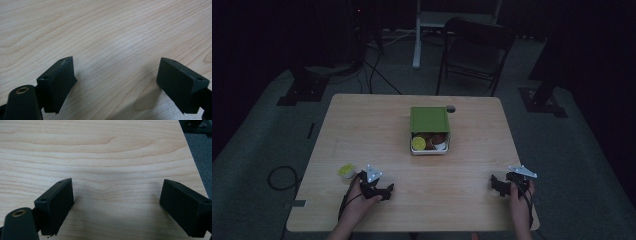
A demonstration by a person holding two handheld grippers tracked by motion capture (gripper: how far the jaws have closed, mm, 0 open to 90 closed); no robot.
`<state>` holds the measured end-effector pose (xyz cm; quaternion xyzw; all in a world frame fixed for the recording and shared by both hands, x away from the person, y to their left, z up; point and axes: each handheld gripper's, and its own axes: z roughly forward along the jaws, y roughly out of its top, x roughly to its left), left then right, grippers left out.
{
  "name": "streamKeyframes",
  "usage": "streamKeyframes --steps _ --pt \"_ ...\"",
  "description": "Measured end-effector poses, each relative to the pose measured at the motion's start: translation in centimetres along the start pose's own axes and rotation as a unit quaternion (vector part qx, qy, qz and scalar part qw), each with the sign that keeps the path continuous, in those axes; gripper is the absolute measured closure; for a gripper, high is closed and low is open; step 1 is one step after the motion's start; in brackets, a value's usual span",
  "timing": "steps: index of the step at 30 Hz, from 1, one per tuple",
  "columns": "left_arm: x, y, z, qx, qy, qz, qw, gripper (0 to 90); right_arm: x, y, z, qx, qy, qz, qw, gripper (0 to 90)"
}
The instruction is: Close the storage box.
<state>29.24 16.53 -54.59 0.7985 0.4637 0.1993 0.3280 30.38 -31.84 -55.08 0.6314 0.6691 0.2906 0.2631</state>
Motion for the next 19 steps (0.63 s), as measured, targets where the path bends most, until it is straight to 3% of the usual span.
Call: streamKeyframes --steps 19 --pt "-0.69 0.22 0.25 0.007 0.037 -0.036 0.9986 10.4 0.55 0.19 0.22 0.0 -0.019 0.019 0.9996 10.6"
